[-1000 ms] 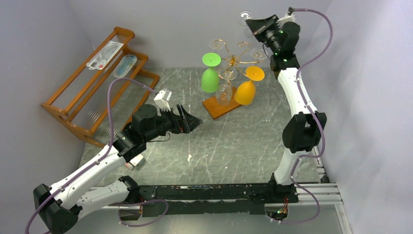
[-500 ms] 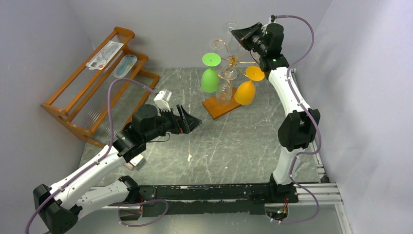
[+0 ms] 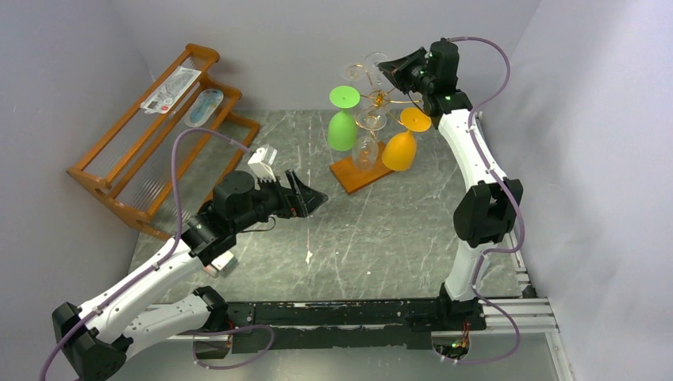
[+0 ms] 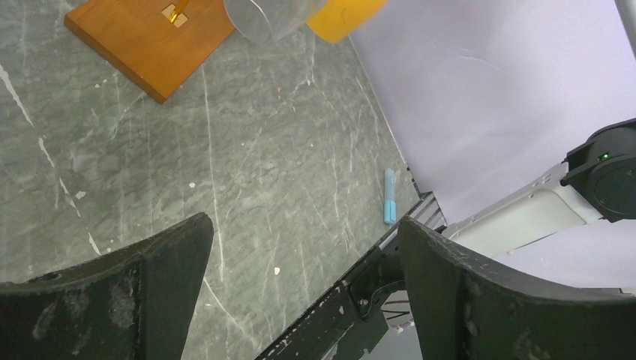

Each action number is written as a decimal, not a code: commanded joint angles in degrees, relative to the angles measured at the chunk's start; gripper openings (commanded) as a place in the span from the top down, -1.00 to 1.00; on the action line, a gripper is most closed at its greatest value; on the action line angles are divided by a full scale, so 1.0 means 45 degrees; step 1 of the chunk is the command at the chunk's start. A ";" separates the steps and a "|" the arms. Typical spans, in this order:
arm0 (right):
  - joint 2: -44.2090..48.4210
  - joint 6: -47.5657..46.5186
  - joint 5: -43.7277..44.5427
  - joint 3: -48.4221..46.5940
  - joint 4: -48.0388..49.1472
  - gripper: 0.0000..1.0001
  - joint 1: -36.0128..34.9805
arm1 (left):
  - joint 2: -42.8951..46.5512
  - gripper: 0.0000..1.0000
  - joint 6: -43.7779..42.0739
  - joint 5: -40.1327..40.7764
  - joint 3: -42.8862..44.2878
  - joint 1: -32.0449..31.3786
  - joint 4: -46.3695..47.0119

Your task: Place the wine glass upside down on the wine glass rack

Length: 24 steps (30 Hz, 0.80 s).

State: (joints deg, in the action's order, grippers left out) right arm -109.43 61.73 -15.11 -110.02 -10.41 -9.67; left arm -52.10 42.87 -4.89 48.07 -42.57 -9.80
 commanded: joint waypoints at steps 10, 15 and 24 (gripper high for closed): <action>0.1452 -0.0077 0.1080 0.0120 -0.1179 1.00 0.0035 | 0.0327 -0.93 0.0199 0.0538 0.0137 0.0055 -0.0512; 0.1604 -0.0187 0.1479 0.0278 -0.1367 1.00 0.0059 | 0.0433 -0.93 0.0238 0.0649 0.0084 0.0060 -0.0590; 0.2722 -0.0292 0.3296 0.1693 -0.0384 1.00 0.0098 | 0.0273 -0.93 0.0239 0.0671 0.0098 0.0065 -0.0576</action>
State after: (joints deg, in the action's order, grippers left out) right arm -100.55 61.36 -5.37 -103.57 -15.51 -9.43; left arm -50.81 43.92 -2.76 48.07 -42.57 -12.01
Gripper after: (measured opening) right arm 0.031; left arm 0.965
